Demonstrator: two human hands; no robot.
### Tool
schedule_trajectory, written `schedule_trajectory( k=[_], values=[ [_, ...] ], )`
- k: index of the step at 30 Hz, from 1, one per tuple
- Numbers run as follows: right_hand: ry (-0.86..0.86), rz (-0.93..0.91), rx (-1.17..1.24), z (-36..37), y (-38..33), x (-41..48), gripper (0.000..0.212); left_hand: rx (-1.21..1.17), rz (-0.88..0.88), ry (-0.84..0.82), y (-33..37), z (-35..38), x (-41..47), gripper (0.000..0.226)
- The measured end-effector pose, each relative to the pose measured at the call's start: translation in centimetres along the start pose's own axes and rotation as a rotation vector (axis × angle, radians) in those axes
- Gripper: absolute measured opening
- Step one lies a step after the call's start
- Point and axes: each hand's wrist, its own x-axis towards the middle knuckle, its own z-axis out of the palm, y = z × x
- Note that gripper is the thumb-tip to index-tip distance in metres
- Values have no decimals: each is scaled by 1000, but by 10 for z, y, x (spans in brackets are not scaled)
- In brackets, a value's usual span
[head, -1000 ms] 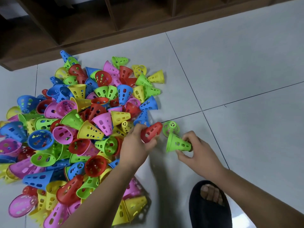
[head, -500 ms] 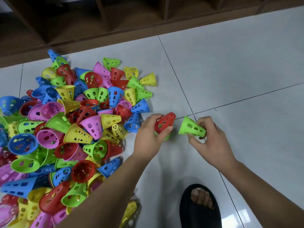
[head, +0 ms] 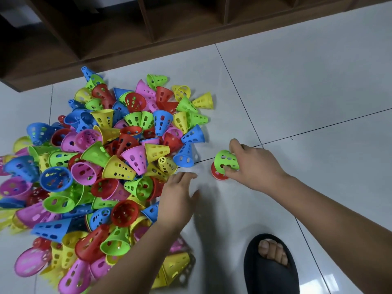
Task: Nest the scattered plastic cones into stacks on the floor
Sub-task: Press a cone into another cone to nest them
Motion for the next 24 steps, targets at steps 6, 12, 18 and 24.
schedule_trajectory(
  k=[6,12,18,24],
  values=[
    [-68,1,10,9,-8,5,52,175,-76,8,-31,-24,-29,49],
    [184,50,260,27,-20,-33,48,289,-63,7,-46,-36,-52,43],
    [-200,-379,383,78,-85,-88,40,344,-142,-42,-59,-36,-72,54],
    [-341,-702,258,114,-136,-110,51,345,-217,-90,-65,-31,-77,58]
  ],
)
